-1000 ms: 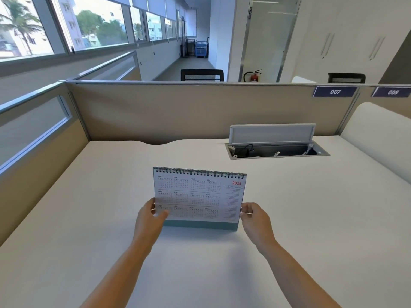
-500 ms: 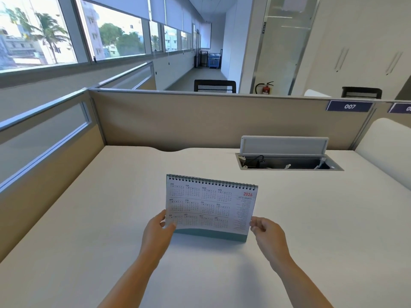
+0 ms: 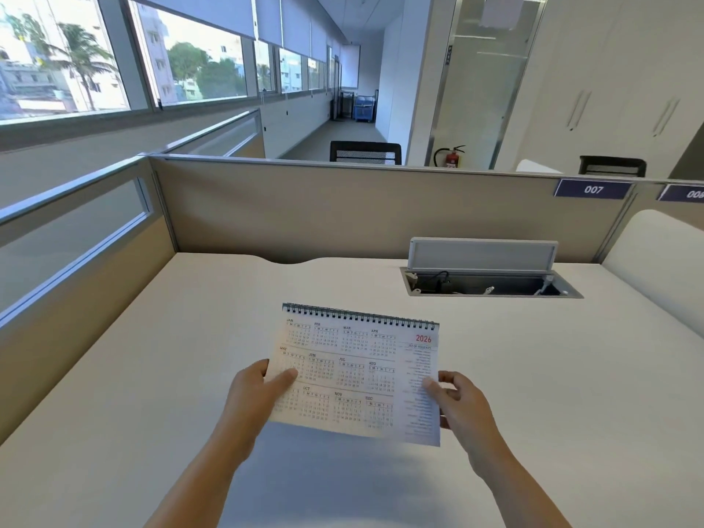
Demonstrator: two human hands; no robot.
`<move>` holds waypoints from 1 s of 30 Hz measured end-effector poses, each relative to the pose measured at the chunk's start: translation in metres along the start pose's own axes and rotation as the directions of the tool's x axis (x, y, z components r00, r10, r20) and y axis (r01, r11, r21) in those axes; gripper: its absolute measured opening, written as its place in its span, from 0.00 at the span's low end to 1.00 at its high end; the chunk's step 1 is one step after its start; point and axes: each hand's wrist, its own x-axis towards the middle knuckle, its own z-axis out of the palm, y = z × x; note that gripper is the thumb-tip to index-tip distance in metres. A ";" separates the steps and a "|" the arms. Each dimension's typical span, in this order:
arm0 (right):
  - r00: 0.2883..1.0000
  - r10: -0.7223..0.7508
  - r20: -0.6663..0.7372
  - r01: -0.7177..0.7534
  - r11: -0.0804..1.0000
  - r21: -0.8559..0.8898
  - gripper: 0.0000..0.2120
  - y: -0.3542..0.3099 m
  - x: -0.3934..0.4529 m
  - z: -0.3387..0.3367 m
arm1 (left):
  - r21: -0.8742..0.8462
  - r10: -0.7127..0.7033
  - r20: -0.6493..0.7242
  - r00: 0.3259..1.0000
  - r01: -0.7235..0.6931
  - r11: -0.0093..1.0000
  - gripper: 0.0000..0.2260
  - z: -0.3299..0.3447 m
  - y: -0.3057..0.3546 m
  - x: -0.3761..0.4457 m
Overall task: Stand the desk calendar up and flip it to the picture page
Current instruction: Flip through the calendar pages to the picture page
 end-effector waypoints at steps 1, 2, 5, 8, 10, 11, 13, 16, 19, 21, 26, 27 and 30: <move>1.000 0.008 0.020 -0.009 0.999 0.046 0.11 -0.003 -0.001 -0.002 | -0.042 -0.027 0.050 0.998 0.029 0.999 0.04 -0.005 0.007 -0.001; 0.999 0.020 0.042 -0.024 0.995 0.098 0.16 -0.006 -0.002 -0.005 | -0.085 -0.057 0.109 0.992 0.066 0.994 0.04 -0.010 0.015 -0.001; 0.997 0.071 0.036 -0.078 0.967 0.242 0.21 -0.013 0.001 -0.012 | -0.300 -0.115 0.240 0.964 0.187 0.935 0.05 -0.021 0.049 0.003; 0.997 0.075 -0.018 -0.070 0.977 0.201 0.17 -0.015 0.005 -0.010 | -0.503 -0.040 0.396 0.917 0.253 0.826 0.15 -0.025 0.090 0.018; 0.997 0.067 -0.048 -0.063 0.995 0.081 0.13 -0.012 0.006 -0.005 | -0.554 0.061 0.425 0.903 0.206 0.806 0.27 -0.022 0.107 0.029; 0.997 0.064 -0.050 -0.063 0.998 0.026 0.12 -0.011 0.005 -0.002 | -0.554 0.087 0.412 0.907 0.173 0.814 0.31 -0.018 0.112 0.033; 0.997 0.072 -0.039 -0.074 0.996 -0.041 0.13 -0.009 0.005 0.002 | -0.474 0.086 0.337 0.937 0.090 0.876 0.34 -0.007 0.113 0.040; 0.997 0.079 -0.021 -0.080 0.993 -0.087 0.13 -0.008 0.005 0.006 | -0.321 0.137 0.090 0.986 -0.101 0.942 0.21 0.007 0.095 0.042; 0.998 0.046 -0.032 -0.050 0.991 -0.127 0.14 -0.006 0.006 0.006 | -0.221 0.206 -0.223 0.953 -0.256 0.941 0.06 0.008 0.057 0.042; 0.999 0.021 -0.042 -0.027 0.988 -0.151 0.14 -0.002 0.006 0.007 | -0.136 0.147 -0.262 0.954 -0.187 0.973 0.06 0.006 0.030 0.041; 0.998 0.005 -0.068 -0.017 0.983 -0.183 0.11 0.002 0.004 0.010 | 0.056 -0.074 -0.050 0.996 0.077 0.995 0.17 0.015 -0.011 0.031; 0.997 0.002 -0.075 -0.017 0.981 -0.191 0.11 0.002 0.004 0.010 | 0.069 -0.075 -0.039 0.996 0.077 0.995 0.17 0.016 -0.013 0.030; 0.997 -0.002 -0.080 -0.017 0.972 -0.234 0.12 0.002 0.005 0.010 | 0.075 -0.065 -0.066 0.996 0.070 0.995 0.16 0.014 -0.013 0.030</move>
